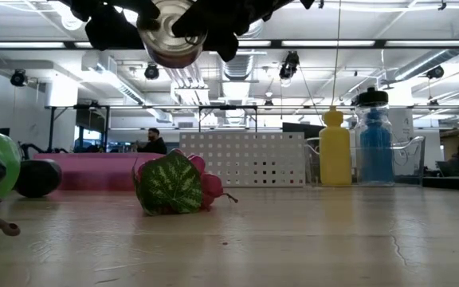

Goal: Pick & Place Food Item
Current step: Put the blue pink tuna can into the pink bin

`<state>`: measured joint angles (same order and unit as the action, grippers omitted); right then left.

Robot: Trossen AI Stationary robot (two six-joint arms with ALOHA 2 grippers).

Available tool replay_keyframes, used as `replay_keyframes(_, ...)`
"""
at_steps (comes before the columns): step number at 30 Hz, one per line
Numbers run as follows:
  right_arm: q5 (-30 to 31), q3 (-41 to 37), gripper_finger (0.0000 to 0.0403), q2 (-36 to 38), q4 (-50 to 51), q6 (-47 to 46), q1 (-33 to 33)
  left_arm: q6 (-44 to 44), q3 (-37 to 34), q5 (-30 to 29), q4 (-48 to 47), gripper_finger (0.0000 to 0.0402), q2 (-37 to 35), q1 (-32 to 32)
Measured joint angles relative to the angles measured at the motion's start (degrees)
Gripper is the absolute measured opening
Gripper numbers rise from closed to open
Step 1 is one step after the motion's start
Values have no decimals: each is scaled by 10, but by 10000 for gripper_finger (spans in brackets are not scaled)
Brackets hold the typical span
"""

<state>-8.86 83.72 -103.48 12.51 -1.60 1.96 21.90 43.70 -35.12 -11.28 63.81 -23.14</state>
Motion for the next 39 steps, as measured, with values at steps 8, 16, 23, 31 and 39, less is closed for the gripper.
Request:
replay_keyframes(8,-1,1,182,0,-13,7,12,-11,0,0,17,390,0,0)
replay_keyframes(16,-1,2,182,0,-18,7,12,-10,0,0,23,388,2,1)
replay_keyframes(23,1,2,183,0,-29,10,11,-11,0,0,25,327,2,2)
replay_keyframes(31,3,2,183,0,-35,12,11,-35,0,4,52,214,17,2)
replay_keyframes(39,4,2,183,0,-35,13,11,-50,0,1,57,185,19,3)
